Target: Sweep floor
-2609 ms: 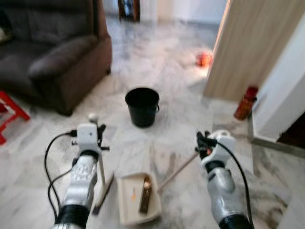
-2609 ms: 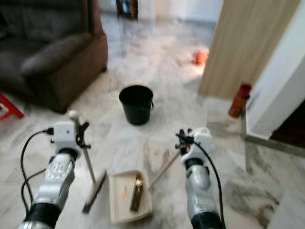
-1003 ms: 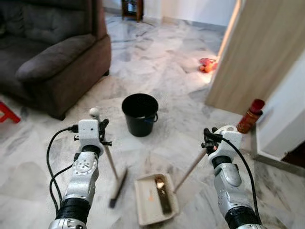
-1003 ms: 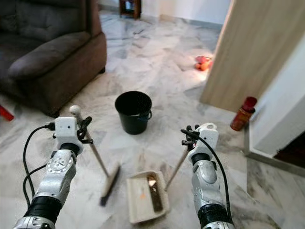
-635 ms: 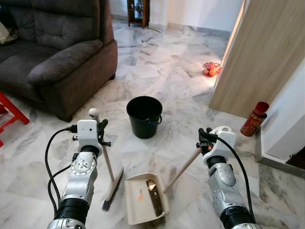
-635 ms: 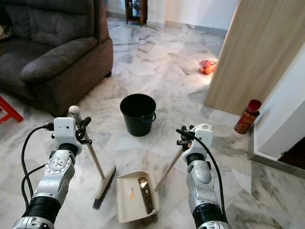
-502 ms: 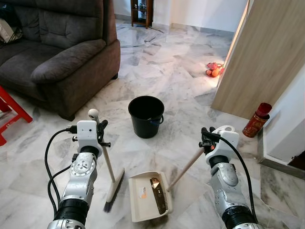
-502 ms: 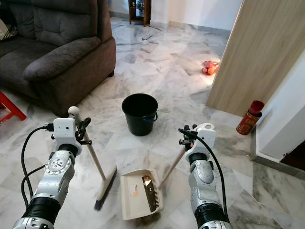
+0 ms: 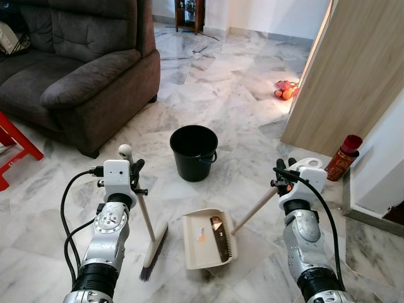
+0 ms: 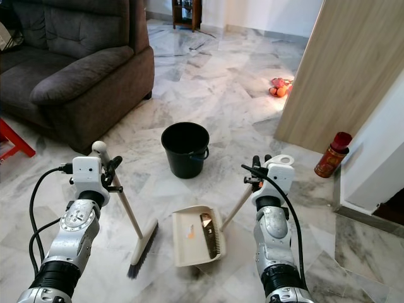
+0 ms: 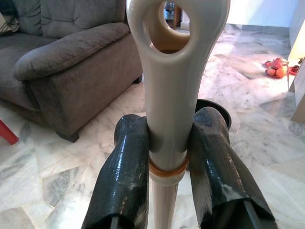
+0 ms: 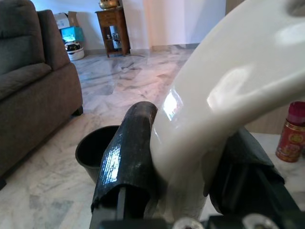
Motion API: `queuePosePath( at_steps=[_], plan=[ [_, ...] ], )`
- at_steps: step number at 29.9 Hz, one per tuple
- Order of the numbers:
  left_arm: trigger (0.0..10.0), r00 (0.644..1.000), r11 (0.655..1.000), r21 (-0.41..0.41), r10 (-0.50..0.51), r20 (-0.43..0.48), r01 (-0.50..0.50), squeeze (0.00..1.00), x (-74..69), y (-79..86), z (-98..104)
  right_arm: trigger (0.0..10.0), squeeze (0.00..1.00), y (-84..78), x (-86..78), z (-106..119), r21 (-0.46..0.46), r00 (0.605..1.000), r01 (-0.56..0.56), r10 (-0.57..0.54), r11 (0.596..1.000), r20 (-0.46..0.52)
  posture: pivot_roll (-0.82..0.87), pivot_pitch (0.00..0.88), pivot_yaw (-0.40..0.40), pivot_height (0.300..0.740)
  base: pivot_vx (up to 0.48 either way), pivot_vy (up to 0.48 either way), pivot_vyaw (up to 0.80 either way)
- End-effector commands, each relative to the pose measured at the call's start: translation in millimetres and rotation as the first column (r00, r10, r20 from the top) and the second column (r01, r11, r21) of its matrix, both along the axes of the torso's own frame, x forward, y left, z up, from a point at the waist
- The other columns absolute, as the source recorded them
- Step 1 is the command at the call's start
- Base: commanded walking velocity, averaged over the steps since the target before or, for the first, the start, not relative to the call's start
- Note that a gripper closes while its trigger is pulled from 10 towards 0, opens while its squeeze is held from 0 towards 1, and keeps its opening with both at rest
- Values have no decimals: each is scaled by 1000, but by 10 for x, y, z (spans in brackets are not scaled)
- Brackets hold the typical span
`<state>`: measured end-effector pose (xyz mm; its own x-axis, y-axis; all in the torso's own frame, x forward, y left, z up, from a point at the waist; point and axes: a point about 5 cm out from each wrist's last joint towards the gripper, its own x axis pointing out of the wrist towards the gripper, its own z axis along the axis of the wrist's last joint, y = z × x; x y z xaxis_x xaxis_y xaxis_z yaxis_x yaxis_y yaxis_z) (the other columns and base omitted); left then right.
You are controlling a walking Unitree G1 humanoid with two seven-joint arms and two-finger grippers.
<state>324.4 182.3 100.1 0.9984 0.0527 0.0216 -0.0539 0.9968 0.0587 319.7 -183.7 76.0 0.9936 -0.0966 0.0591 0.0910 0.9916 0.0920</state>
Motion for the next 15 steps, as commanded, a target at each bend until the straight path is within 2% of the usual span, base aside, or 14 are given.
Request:
queuePosePath(
  at_steps=[1,7,15],
  plan=[
    [10000,999,1000,17,-18,47,17,0,7,-25,81,10000,0,-21,48,90,-3,999,4,-4,1000,41,-43,26,-9,740,0,0,0],
    [10000,999,1000,18,-21,45,20,0,3,-22,79,10000,0,-116,34,57,-32,1000,19,-18,999,23,-42,36,-8,740,0,0,0],
    [10000,999,999,20,-28,42,27,0,0,-29,73,10000,0,-125,40,56,-44,1000,10,-9,999,23,-44,37,-8,740,0,0,0]
  ],
)
